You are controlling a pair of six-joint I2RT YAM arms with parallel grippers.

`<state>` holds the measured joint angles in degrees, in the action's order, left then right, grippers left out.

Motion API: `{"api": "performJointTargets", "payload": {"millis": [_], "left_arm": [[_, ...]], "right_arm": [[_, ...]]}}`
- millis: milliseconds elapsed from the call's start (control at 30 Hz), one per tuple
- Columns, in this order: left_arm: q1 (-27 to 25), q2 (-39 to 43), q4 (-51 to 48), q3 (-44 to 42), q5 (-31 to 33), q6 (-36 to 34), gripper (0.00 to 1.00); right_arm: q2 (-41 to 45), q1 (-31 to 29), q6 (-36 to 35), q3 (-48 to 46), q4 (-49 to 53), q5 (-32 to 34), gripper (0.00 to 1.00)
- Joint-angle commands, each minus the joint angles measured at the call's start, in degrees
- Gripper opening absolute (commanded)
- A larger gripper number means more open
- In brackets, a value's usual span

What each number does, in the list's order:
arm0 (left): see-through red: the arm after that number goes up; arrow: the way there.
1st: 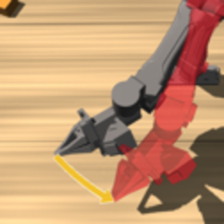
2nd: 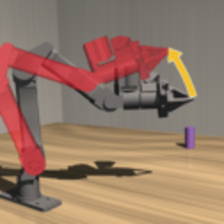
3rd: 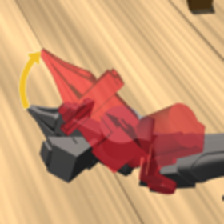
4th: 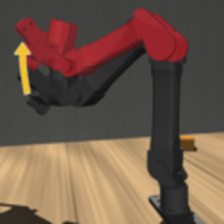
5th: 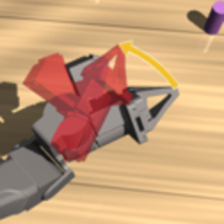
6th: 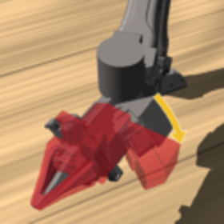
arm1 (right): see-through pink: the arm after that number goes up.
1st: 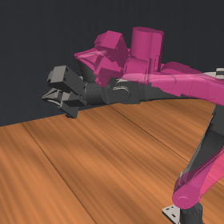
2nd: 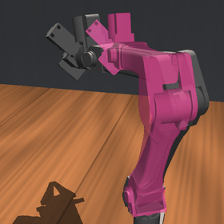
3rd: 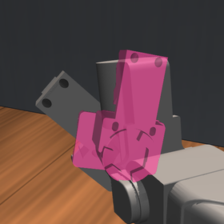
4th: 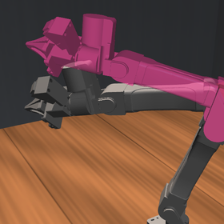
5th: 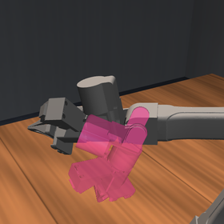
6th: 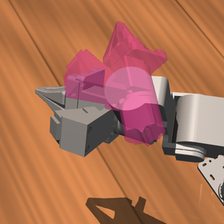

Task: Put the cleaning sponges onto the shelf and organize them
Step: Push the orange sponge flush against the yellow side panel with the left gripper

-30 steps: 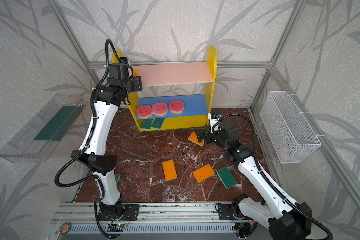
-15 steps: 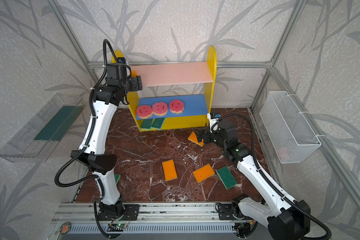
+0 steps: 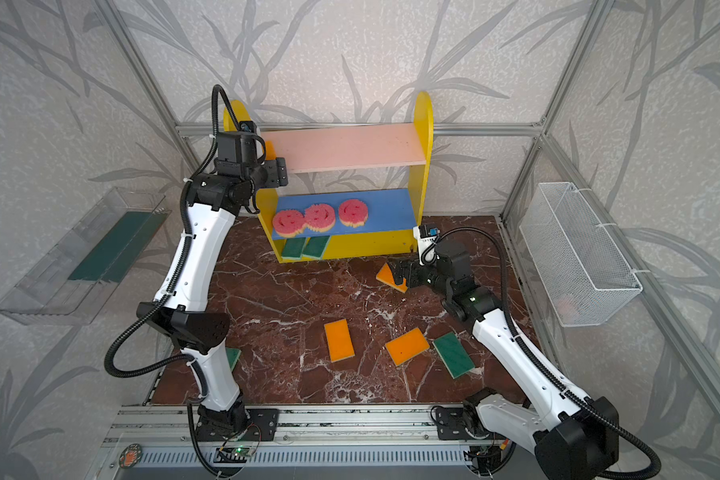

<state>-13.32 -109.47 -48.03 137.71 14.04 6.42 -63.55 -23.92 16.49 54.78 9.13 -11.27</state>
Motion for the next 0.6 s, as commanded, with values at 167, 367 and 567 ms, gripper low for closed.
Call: {"api": "performJointTargets", "payload": {"millis": [167,367,567], "left_arm": [[-2.0,0.6,-1.0,1.1,5.6,-1.8,0.93],[-2.1,0.4,-1.4,1.5,9.6,-2.9,0.93],[-2.1,0.1,-3.2,2.2,13.6,-3.4,0.93]], "right_arm": [[0.3,0.1,0.2,0.1,-1.4,-0.9,0.90],[0.1,0.1,0.2,-0.2,-1.6,-1.1,0.90],[-0.3,0.1,0.3,-0.2,-2.3,-1.6,0.90]]}}
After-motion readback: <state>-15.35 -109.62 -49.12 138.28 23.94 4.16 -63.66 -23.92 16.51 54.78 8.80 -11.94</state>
